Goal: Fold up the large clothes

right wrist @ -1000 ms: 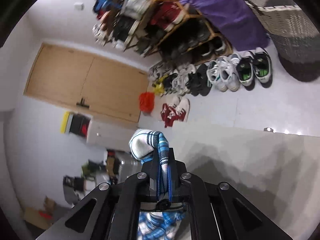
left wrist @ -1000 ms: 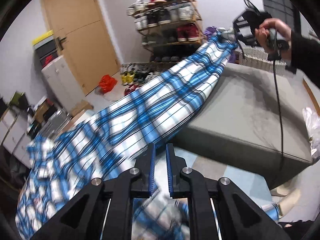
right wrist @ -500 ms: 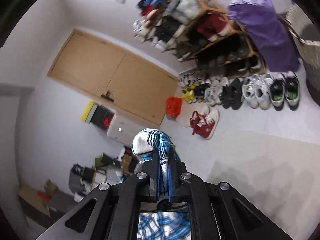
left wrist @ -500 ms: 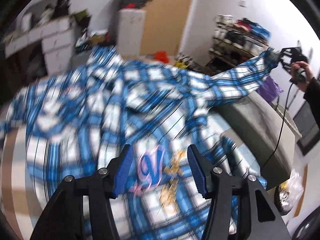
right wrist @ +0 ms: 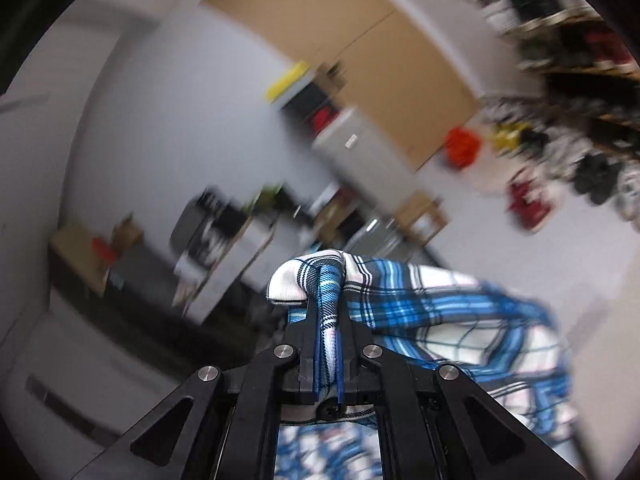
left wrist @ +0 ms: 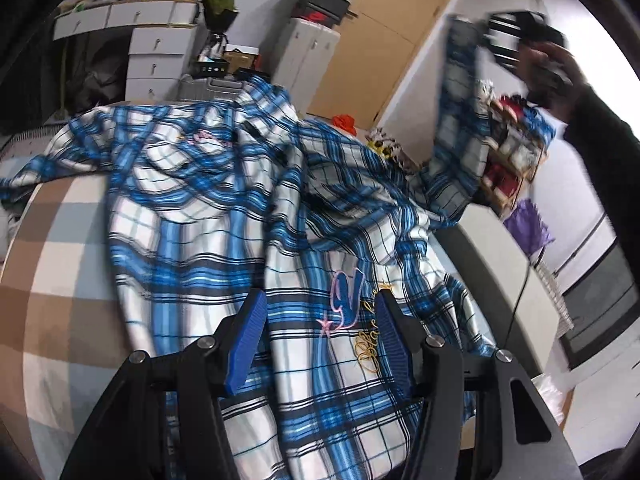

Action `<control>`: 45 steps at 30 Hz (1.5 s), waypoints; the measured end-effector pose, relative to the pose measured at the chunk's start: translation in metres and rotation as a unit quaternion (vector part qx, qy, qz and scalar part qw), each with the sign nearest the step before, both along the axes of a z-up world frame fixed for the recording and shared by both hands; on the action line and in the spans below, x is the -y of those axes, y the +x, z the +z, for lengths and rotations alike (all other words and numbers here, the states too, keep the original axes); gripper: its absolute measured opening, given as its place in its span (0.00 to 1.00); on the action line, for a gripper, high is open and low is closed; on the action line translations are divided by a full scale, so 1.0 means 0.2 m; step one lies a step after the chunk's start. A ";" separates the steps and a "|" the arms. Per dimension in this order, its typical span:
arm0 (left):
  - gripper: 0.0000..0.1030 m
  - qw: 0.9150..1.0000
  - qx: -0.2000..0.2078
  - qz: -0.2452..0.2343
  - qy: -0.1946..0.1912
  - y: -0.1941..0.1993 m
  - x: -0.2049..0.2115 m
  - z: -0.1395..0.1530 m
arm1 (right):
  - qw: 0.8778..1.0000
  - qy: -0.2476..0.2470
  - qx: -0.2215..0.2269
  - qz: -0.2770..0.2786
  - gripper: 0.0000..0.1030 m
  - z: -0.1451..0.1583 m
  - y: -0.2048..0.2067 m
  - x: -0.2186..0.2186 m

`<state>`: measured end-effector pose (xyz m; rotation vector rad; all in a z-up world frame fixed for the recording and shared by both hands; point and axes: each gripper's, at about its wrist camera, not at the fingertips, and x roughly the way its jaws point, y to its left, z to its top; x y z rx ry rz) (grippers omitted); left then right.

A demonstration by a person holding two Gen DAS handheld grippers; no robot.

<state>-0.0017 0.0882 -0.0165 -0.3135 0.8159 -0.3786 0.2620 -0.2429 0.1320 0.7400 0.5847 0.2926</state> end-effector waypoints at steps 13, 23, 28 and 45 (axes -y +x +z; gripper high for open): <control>0.49 0.987 0.006 0.158 -0.039 -0.05 -0.55 0.11 | 0.954 -0.135 -0.194 0.183 0.05 -1.22 0.19 -1.53; 0.49 0.986 0.003 0.154 -0.067 -0.04 -0.57 0.09 | 0.921 -0.225 -0.180 0.263 0.82 -1.37 -0.06 -1.67; 0.49 0.986 0.013 0.153 -0.063 -0.05 -0.57 0.09 | 0.903 -0.240 -0.115 0.337 0.88 -1.18 -0.28 -1.71; 0.49 0.988 0.004 0.150 -0.030 -0.02 -0.48 0.05 | 0.921 -0.313 -0.219 0.078 0.76 -1.27 -0.25 -0.18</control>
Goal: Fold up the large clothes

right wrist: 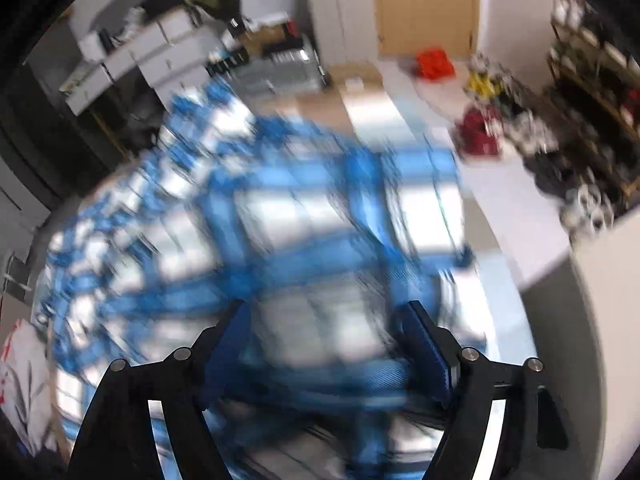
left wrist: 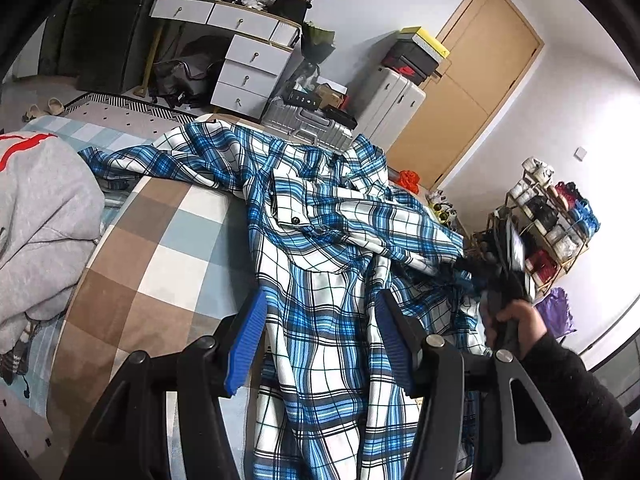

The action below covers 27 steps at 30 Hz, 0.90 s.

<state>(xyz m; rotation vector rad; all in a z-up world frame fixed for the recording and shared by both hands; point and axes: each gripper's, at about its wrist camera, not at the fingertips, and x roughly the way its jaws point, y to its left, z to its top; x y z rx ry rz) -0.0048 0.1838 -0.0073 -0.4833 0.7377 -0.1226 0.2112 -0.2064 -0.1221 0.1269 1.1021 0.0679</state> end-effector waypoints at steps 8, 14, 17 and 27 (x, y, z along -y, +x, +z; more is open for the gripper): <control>0.49 1.000 -0.024 -0.007 0.001 0.03 0.03 -0.05 | 0.989 -0.130 0.022 0.070 0.74 -0.01 -0.09 -0.15; 0.49 1.000 -0.018 -0.005 0.012 0.03 0.05 -0.03 | 0.987 -0.108 0.110 0.045 0.77 0.16 -0.13 -0.14; 0.49 1.000 -0.019 -0.002 0.016 0.03 0.05 -0.03 | 0.992 -0.101 0.066 0.023 0.77 0.05 -0.06 -0.16; 0.49 0.998 -0.027 0.004 0.050 0.05 0.07 -0.05 | 0.981 0.020 0.190 0.007 0.95 0.28 -0.45 -0.32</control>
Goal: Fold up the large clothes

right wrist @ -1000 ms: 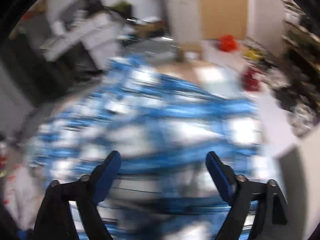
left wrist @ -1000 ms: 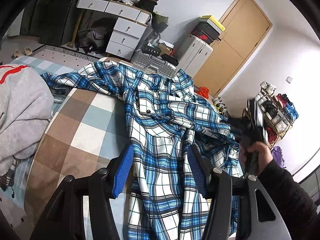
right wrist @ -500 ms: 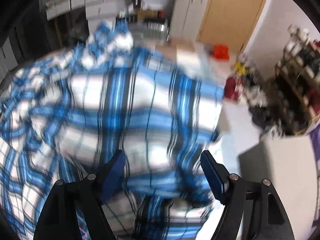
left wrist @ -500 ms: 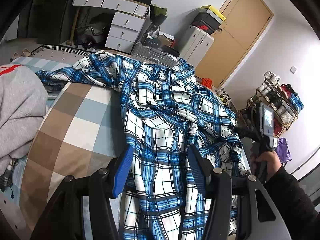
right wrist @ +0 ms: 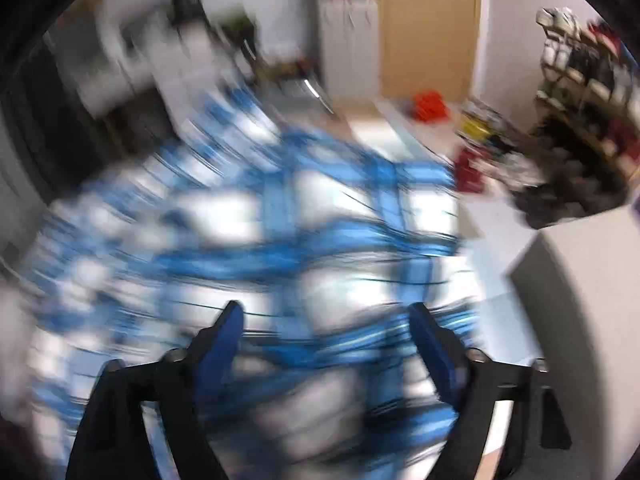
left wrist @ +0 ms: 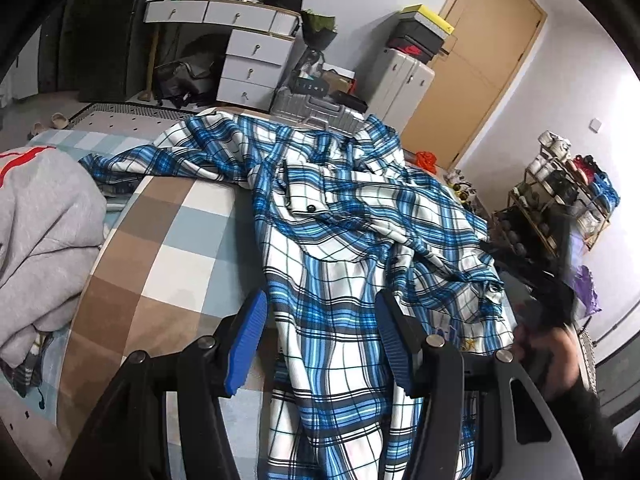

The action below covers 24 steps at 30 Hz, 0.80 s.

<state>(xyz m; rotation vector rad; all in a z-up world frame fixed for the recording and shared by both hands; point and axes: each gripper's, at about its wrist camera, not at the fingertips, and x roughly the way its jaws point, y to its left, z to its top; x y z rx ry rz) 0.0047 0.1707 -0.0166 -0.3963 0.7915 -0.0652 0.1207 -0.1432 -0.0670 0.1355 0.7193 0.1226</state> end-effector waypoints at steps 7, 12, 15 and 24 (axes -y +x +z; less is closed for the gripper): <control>0.58 0.999 -0.009 0.037 -0.024 -0.09 -0.07 0.00 | 0.985 -0.065 0.130 0.093 1.00 0.22 -0.32 -0.38; 0.84 0.993 0.035 0.110 -0.035 -0.34 -0.27 0.09 | 0.964 -0.075 0.121 0.227 1.00 0.33 -0.23 -0.81; 0.84 0.984 0.034 0.169 -0.036 -0.47 -0.45 0.03 | 0.950 -0.054 0.093 0.292 1.00 0.40 -0.07 -1.19; 0.84 0.968 -0.022 0.218 -0.118 -0.56 -0.77 -0.17 | 0.878 -0.148 -0.050 0.453 1.00 -0.01 0.35 -2.50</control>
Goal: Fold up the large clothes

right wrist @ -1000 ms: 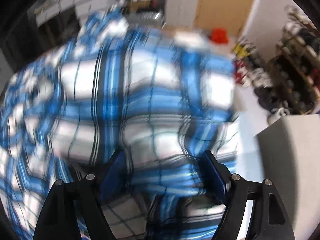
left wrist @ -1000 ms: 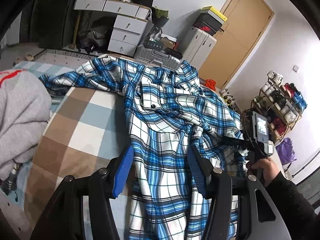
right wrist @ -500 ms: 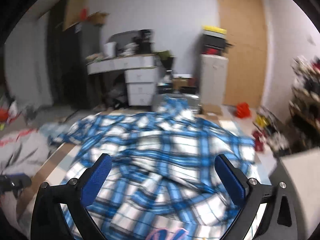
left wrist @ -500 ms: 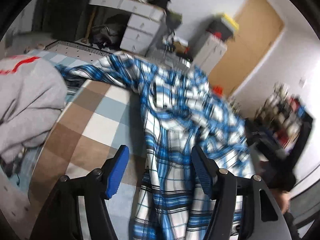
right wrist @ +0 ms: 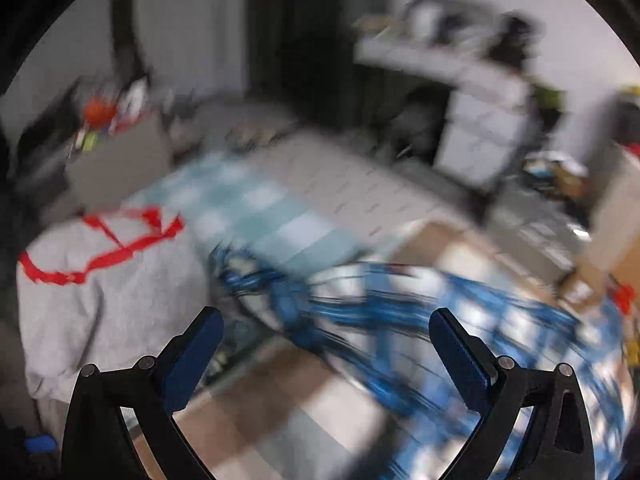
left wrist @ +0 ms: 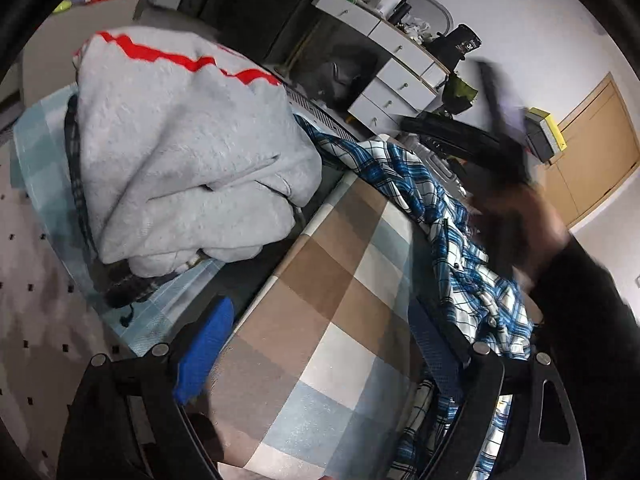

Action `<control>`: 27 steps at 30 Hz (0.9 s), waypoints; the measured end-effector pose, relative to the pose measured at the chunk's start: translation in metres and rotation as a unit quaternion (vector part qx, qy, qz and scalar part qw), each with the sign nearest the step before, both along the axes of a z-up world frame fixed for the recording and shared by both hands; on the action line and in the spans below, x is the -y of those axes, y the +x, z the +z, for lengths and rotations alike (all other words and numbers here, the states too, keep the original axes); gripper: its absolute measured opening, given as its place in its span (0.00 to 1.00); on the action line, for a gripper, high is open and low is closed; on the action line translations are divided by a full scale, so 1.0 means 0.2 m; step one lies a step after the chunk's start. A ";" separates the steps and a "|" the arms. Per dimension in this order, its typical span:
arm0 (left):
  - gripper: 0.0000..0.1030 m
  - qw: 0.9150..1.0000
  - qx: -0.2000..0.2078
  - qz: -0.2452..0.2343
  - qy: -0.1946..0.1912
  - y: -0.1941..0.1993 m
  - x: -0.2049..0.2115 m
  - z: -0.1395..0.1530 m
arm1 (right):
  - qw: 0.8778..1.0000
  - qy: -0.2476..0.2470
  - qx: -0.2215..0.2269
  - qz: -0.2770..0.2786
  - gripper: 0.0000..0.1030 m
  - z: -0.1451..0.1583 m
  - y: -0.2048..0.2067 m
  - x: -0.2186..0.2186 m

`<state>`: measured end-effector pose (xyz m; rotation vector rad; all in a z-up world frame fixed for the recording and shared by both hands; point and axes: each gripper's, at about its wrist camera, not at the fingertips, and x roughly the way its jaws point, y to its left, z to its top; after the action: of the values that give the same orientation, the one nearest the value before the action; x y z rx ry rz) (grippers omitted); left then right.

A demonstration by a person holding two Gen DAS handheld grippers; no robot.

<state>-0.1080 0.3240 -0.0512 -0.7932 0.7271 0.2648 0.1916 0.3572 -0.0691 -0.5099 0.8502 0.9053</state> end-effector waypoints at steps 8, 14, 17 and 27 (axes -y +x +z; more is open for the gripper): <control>0.84 0.998 0.013 -0.036 -0.052 0.02 -0.05 -0.05 | 0.977 -0.194 0.049 0.068 1.00 -0.49 0.01 -0.75; 0.84 0.996 0.020 -0.033 -0.082 -0.01 -0.07 -0.05 | 0.967 -0.253 0.028 0.022 0.02 -0.61 0.08 -0.88; 0.84 0.996 0.030 -0.033 -0.072 -0.01 -0.05 -0.03 | 0.978 -0.200 -0.052 -0.033 0.02 -0.52 0.16 -0.81; 0.84 0.997 0.042 -0.038 -0.052 -0.04 0.00 -0.02 | 0.995 0.089 -0.047 0.013 0.02 0.34 0.03 -0.23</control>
<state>-0.1153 0.3249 -0.0546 -0.8677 0.6950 0.1253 0.1977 0.4030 -0.0007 -0.3261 0.8406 1.0241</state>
